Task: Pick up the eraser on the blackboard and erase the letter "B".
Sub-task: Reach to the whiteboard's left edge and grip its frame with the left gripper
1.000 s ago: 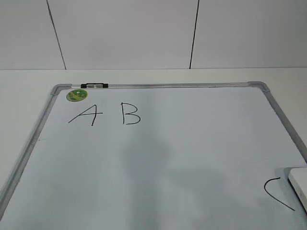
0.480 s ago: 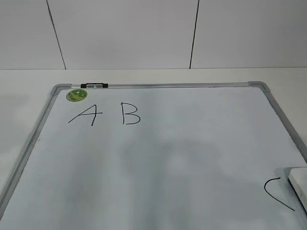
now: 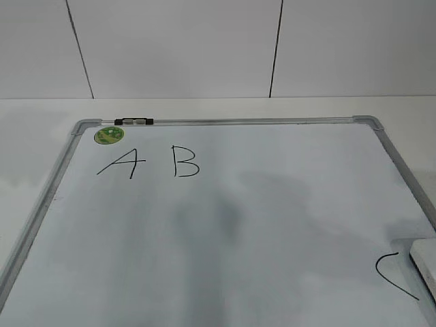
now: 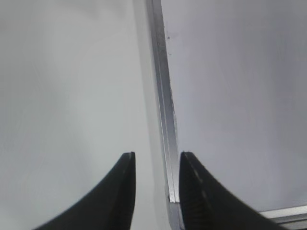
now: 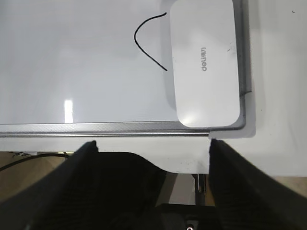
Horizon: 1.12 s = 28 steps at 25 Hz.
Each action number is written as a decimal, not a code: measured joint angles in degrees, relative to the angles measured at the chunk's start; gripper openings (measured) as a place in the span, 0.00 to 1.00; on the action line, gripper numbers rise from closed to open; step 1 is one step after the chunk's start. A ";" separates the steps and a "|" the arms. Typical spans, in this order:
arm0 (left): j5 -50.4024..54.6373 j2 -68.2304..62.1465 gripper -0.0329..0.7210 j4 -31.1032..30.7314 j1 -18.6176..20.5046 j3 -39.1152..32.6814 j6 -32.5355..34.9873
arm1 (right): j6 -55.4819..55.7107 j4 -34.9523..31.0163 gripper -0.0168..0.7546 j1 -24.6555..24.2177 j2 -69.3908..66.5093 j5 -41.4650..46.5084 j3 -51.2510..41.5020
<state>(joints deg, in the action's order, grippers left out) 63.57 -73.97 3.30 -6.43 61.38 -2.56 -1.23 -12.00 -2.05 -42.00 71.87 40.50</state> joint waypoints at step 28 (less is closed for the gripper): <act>-11.66 -33.60 0.36 -0.21 0.00 10.16 0.00 | 0.08 -0.03 0.74 0.00 -3.02 -0.10 -0.02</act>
<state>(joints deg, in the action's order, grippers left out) 51.91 -107.57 3.09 -6.43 71.54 -2.56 -1.14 -12.03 -2.05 -45.02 71.77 40.48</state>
